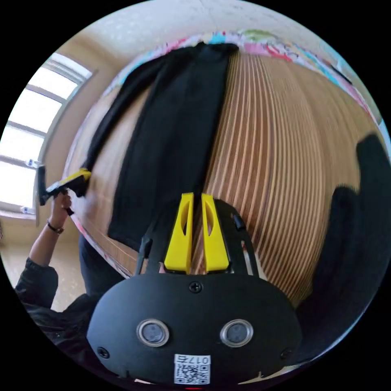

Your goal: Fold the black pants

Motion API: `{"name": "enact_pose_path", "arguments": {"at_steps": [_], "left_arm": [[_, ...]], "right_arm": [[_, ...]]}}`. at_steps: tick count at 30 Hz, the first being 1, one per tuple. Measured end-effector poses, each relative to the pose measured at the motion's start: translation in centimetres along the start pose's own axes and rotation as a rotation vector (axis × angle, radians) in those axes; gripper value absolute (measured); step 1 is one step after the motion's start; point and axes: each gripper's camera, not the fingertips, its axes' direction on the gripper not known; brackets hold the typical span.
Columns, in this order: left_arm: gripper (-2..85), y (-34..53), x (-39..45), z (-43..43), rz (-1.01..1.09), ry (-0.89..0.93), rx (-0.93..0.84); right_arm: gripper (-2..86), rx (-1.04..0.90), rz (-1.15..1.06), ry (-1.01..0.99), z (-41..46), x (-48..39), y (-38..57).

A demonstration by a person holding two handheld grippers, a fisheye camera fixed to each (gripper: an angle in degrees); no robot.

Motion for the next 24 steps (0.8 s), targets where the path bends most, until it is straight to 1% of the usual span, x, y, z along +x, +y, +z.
{"name": "enact_pose_path", "arguments": {"at_steps": [1, 2, 4, 5, 6, 8, 9, 10, 11, 12, 14, 15, 16, 17, 18, 19, 20, 21, 23, 24], "left_arm": [[12.1, 2.5, 0.6, -1.8, 0.014, -0.008, 0.081], [12.1, 4.0, 1.1, -3.9, 0.001, 0.003, 0.103], [11.9, 5.3, 1.3, -7.8, -0.014, 0.044, 0.132], [11.6, 6.5, 1.2, -11.3, -0.031, 0.052, 0.216], [11.6, 7.3, 0.9, -13.1, -0.047, 0.048, 0.269], [12.2, 10.0, -1.1, -19.3, -0.221, -0.012, 0.439], [12.4, 10.5, -1.8, -20.4, -0.282, -0.026, 0.465], [12.9, 11.2, -3.3, -21.8, -0.399, -0.035, 0.492], [13.3, 11.3, -5.1, -22.4, -0.492, 0.001, 0.489], [13.5, 11.1, -6.0, -22.4, -0.525, 0.036, 0.476], [13.0, 9.6, -9.2, -20.8, -0.608, 0.176, 0.366], [10.8, 9.0, -9.8, -20.1, -0.619, 0.209, 0.326], [6.4, 7.8, -10.8, -18.5, -0.613, 0.3, 0.241], [4.8, 7.1, -11.3, -18.0, -0.609, 0.399, 0.202], [4.0, 6.8, -11.5, -18.1, -0.619, 0.45, 0.173], [3.5, 6.5, -11.4, -19.9, -0.621, 0.514, 0.178], [3.2, 6.3, -10.2, -23.9, -0.546, 0.525, 0.275], [3.0, 6.0, -9.1, -26.2, -0.482, 0.52, 0.308], [2.8, 5.4, -3.6, -34.7, -0.235, 0.437, 0.302], [2.8, 5.7, -2.4, -36.3, -0.195, 0.419, 0.304]], "right_arm": [[3.4, 0.067, -0.003, 0.008, 0.4, 0.2, 1.6], [3.6, 0.185, 0.022, 0.007, -0.1, 0.7, 4.8], [4.1, 0.175, 0.104, -0.025, 0.1, 2.4, 7.0], [4.7, 0.166, 0.139, -0.071, 0.0, 3.3, 8.0], [5.3, 0.203, 0.154, -0.111, -0.5, 3.9, 9.5], [6.1, 0.275, 0.143, -0.144, -1.5, 3.8, 11.9], [6.4, 0.295, 0.145, -0.155, -1.9, 3.5, 13.1], [6.6, 0.296, 0.149, -0.164, -2.0, 3.4, 13.6], [6.9, 0.298, 0.143, -0.19, -2.1, 2.9, 14.3], [7.3, 0.299, 0.123, -0.225, -2.1, 2.1, 14.7], [8.0, 0.28, 0.084, -0.288, -1.6, 0.7, 14.5], [8.3, 0.232, 0.053, -0.331, -0.5, -0.2, 13.8], [8.4, 0.195, 0.041, -0.348, 0.1, -0.6, 13.3], [8.5, 0.108, 0.022, -0.371, 1.5, -1.4, 12.3], [8.4, 0.044, 0.009, -0.388, 2.3, -2.0, 11.9], [8.1, 0.037, 0.002, -0.398, 2.2, -2.2, 12.1], [7.7, 0.067, -0.028, -0.43, 1.6, -2.5, 12.8], [7.3, 0.101, -0.06, -0.462, 0.7, -2.5, 13.7], [7.5, 0.106, -0.079, -0.498, 0.1, -2.2, 14.5], [8.0, 0.087, -0.065, -0.513, 0.3, -1.8, 14.7]]}}
